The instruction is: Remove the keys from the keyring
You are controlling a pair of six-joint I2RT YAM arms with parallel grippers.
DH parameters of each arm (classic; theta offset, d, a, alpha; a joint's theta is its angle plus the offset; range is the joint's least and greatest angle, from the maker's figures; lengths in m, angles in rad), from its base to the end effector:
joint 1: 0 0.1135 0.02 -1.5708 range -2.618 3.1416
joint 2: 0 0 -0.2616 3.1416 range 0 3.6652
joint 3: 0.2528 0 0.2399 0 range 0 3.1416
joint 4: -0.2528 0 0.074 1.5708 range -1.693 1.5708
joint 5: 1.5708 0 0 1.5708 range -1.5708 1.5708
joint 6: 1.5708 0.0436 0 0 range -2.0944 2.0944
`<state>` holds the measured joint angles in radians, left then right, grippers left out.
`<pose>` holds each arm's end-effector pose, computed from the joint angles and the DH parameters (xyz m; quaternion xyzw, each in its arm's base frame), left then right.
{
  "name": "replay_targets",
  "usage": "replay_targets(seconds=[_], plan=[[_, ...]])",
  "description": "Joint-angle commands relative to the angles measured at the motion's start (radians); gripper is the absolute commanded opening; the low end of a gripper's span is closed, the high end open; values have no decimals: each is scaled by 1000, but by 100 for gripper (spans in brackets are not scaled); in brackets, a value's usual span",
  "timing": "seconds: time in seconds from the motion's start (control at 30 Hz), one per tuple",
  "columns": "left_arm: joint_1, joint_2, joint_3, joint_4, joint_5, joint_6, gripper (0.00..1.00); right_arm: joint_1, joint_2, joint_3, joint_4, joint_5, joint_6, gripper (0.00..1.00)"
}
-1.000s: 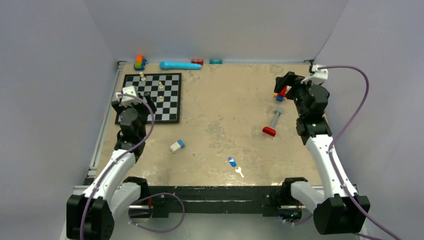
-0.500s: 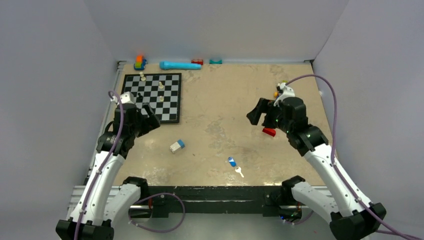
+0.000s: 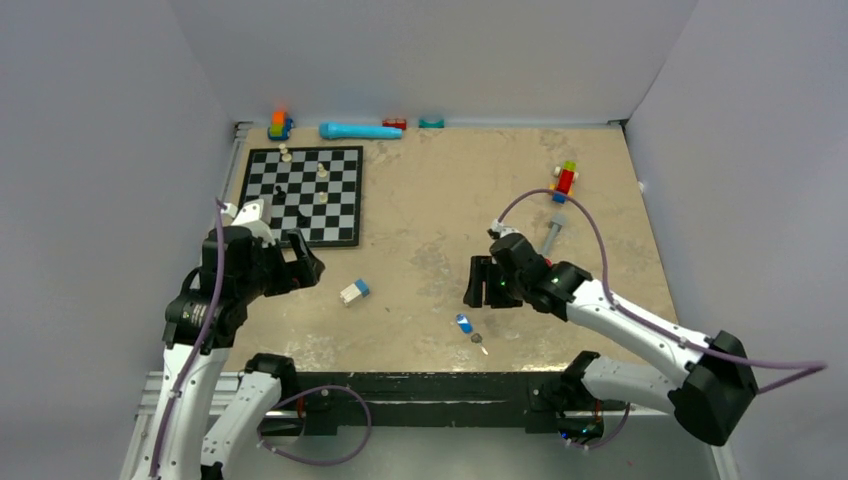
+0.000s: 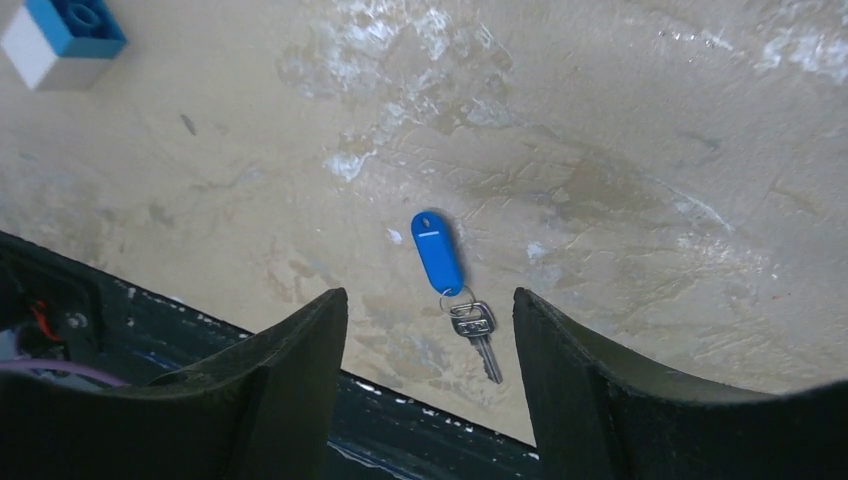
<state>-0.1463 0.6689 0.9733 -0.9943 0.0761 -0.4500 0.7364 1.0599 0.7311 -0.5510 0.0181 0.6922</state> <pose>0.1073 -0.0192 0.3278 -0.1207 0.8960 -0.1580 0.3971 0.1533 0.1379 0.2329 -0.0177 0.9407 0.2154 0.2614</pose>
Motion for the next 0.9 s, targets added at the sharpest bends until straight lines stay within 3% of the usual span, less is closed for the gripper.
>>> replay_targets(seconds=[0.0, 0.6, 0.87], plan=[[-1, -46, -22, 19, 106, 63, 99, 59, 104, 31, 40, 97, 46, 64], [-1, -90, -39, 31, 92, 49, 98, 223, 478, 98, 115, 132, 83, 57], [-1, -88, -39, 31, 90, 50, 98, 252, 539, 121, 115, 130, 87, 43]])
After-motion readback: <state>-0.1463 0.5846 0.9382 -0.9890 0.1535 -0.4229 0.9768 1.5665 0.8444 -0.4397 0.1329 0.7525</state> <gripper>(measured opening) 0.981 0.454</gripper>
